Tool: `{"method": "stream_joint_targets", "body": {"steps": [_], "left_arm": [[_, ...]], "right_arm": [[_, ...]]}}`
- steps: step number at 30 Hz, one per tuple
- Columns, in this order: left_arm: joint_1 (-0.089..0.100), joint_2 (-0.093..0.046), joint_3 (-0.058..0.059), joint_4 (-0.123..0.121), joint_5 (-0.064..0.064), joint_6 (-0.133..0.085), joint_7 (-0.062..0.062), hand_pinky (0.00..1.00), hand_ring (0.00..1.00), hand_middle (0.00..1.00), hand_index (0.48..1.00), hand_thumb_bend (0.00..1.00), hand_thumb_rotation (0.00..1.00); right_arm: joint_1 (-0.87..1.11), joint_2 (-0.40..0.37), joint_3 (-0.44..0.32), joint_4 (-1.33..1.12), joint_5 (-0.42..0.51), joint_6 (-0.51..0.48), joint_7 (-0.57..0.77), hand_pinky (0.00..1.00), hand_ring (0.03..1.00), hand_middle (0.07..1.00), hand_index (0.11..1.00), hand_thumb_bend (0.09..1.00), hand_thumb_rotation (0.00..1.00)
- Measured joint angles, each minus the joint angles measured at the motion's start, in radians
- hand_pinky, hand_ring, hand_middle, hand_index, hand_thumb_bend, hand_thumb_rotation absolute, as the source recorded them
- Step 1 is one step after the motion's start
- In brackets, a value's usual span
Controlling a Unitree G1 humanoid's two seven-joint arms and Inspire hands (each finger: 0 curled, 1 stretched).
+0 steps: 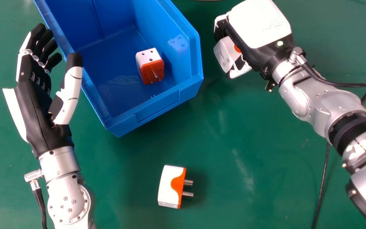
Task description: Pick all objects and put in blue box
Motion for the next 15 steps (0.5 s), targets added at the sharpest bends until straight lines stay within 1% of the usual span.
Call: {"method": "stream_joint_targets", "body": {"steps": [4,7,12,15], "left_arm": [[0.001,0.000,0.001,0.000,0.000,0.000,0.000,0.78,0.81,0.83,0.807,0.66,0.46],[0.002,0.000,0.001,0.000,0.000,0.000,0.000,0.78,0.81,0.83,0.806,0.66,0.46],[0.002,0.001,0.001,0.000,0.000,0.000,-0.002,0.78,0.81,0.83,0.804,0.66,0.46],[0.002,0.002,0.001,0.000,0.000,0.000,-0.002,0.78,0.80,0.82,0.803,0.66,0.46]], "right_arm": [[0.040,-0.022,-0.039,-0.082,0.027,-0.013,0.003,0.34,0.472,0.504,0.515,0.497,0.00],[0.066,-0.038,-0.056,-0.154,0.027,-0.008,0.008,0.34,0.465,0.500,0.515,0.497,0.00],[0.095,-0.046,-0.086,-0.234,0.030,0.008,0.020,0.33,0.460,0.499,0.515,0.497,0.00],[0.110,-0.047,-0.114,-0.268,0.056,0.011,0.049,0.33,0.450,0.494,0.518,0.496,0.00]]}}
